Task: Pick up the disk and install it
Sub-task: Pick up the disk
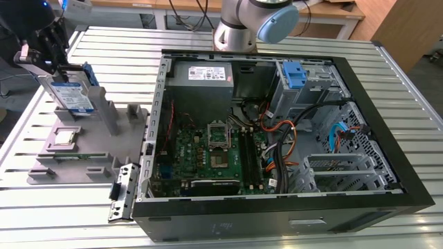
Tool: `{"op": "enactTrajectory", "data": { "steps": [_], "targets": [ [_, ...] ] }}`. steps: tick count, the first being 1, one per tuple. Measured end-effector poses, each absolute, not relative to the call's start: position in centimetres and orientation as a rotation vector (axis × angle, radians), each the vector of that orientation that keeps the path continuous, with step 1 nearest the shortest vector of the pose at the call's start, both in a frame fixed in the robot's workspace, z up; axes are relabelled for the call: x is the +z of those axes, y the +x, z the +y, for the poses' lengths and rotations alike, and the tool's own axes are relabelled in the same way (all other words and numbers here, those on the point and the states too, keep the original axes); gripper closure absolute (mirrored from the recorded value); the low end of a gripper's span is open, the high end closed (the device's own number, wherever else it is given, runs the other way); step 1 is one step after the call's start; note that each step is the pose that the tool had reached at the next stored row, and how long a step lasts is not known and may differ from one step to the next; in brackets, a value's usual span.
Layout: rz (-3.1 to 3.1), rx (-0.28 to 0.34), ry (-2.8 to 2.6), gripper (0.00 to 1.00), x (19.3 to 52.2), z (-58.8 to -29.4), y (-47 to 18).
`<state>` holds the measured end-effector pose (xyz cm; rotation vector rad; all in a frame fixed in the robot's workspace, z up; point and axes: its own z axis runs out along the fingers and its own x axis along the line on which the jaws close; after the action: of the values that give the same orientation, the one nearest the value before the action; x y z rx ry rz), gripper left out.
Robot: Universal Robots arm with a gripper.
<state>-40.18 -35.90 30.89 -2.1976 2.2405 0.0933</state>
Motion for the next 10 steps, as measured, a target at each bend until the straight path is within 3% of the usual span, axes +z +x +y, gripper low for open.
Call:
{"op": "enactTrajectory", "data": {
  "steps": [10],
  "targets": [
    [2.241,0.093,-2.198,0.65,31.04,-35.91,-40.18]
  ]
}}
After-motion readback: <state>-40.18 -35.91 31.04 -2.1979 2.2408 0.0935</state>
